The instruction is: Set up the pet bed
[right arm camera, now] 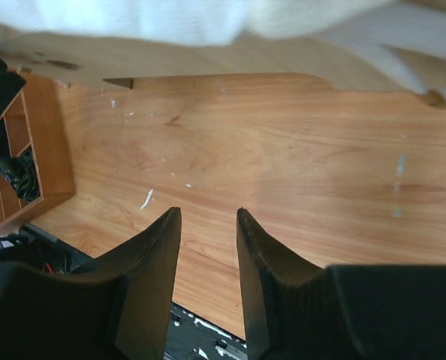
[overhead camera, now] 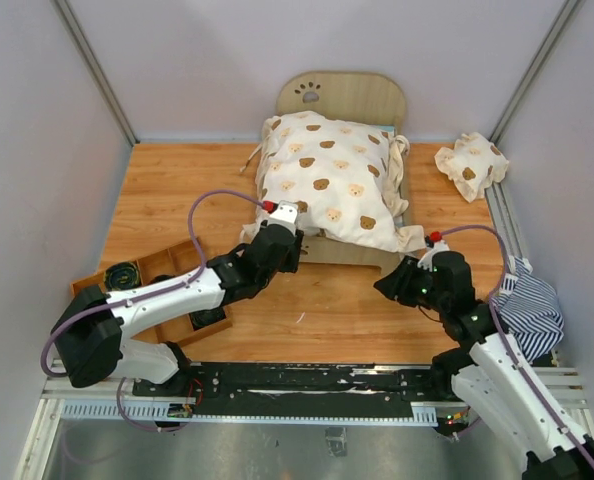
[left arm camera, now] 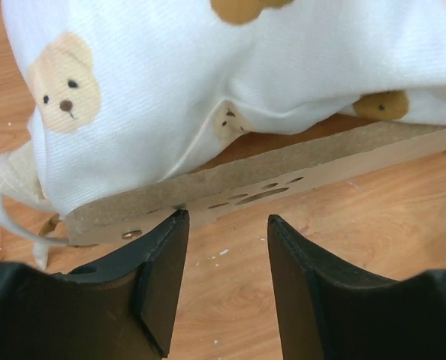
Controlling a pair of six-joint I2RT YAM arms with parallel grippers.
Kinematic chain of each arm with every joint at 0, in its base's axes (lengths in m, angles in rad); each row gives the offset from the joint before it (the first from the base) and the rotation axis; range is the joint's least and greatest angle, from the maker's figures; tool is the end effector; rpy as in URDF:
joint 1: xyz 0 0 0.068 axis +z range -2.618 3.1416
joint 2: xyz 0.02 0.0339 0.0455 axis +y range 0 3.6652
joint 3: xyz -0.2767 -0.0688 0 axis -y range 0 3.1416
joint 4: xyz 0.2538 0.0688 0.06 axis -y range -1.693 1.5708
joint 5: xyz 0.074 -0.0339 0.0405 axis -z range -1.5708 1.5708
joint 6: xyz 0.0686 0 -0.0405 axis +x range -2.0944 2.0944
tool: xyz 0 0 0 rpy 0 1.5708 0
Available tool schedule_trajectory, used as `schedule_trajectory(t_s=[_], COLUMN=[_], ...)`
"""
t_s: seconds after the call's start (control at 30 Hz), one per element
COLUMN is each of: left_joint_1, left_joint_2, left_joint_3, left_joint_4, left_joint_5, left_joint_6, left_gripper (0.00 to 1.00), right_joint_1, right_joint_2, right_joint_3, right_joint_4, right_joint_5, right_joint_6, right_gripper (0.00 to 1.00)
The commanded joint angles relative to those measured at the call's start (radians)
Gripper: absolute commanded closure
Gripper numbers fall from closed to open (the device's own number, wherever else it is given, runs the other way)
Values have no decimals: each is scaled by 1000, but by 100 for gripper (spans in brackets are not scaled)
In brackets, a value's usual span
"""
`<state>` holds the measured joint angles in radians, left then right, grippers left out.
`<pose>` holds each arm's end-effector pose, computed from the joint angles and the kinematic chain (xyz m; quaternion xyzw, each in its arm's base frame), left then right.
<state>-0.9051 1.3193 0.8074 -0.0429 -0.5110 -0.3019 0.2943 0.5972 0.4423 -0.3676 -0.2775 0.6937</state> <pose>0.2213 -0.2275 0.2390 0.1337 0.8437 -0.0853 0.5128 0.1596 0.0680 0.2194 0.1022 0.8541 0.3404 0.3796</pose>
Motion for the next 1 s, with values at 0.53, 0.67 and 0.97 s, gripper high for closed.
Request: schedule_trajectory(t_s=[0.53,0.67,0.97], left_joint_1=[42,41,41], left_joint_2=[-169,-125,-92], left_joint_3=[125,146,159], left_joint_4=[-329,-459,-437], left_joint_5=[-112,-102,7], left_joint_6=[-694,-889,-1044], left_gripper=[32,32,30], right_joint_1=[384,250,-233], right_joint_2=[184,172,545], right_joint_3=[262,356,606], right_joint_4=[37,38,155], right_joint_5=[443,390,98], right_joint_6=[-360,-488,-405], right_gripper=[34,28,26])
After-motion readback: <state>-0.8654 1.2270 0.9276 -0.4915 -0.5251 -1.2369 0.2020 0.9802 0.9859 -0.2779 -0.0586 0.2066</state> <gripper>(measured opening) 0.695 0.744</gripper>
